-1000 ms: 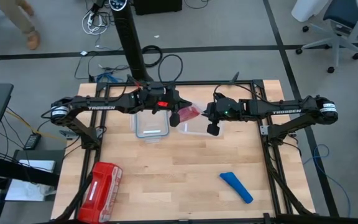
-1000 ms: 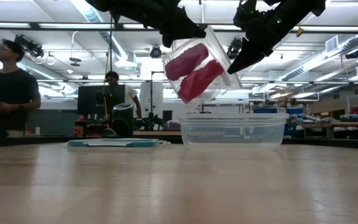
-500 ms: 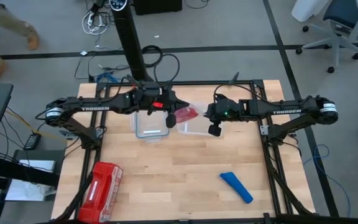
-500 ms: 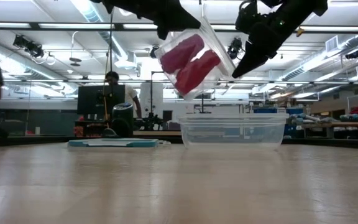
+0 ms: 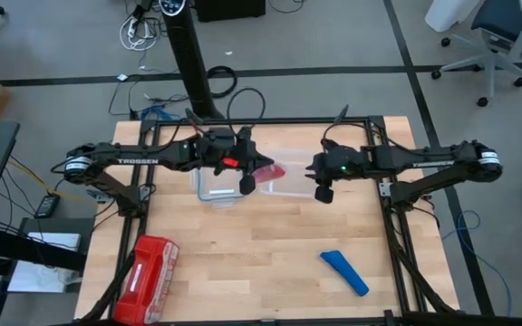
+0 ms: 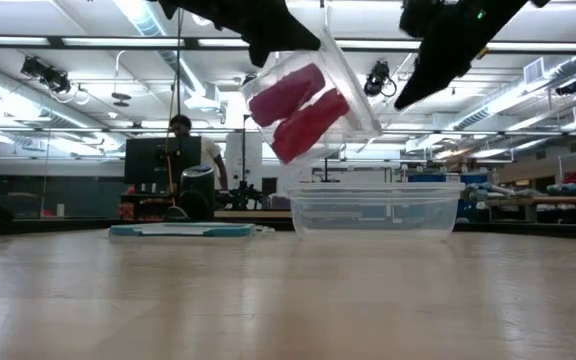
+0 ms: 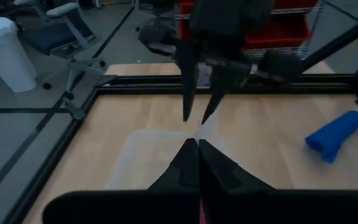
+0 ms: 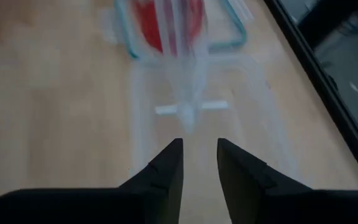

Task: Roll bandage
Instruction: Open the transparent zip bag, then put the blue bandage into the transparent zip bag

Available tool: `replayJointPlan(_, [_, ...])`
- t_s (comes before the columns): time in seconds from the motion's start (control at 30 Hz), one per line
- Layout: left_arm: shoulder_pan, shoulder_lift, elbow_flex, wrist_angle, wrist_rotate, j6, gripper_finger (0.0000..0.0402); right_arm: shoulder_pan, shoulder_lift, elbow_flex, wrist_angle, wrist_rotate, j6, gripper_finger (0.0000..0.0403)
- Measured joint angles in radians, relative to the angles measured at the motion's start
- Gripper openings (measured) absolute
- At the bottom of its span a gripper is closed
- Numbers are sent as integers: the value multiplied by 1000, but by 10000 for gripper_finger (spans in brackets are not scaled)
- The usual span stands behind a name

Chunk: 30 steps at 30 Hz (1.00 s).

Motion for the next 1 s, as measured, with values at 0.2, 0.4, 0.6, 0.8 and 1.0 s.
replayJointPlan(0.2, [-79, 0, 0, 47, 2, -1, 0, 105, -63, 2, 29, -14, -20, 91])
replayJointPlan(0.4, [-140, 2, -1, 46, -74, 1, 0, 187, -67, 2, 92, -3, -2, 85])
replayJointPlan(0.6, [-158, 2, -1, 45, -119, -4, 0, 254, -54, 2, 136, 49, 6, 79])
replayJointPlan(0.8, [-157, 4, -2, 47, -180, -26, 0, 296, 6, 3, 185, 137, -50, 75])
replayJointPlan(1.0, [-156, 25, -3, 59, -213, -29, 0, 308, 71, 3, 243, 249, -166, 88])
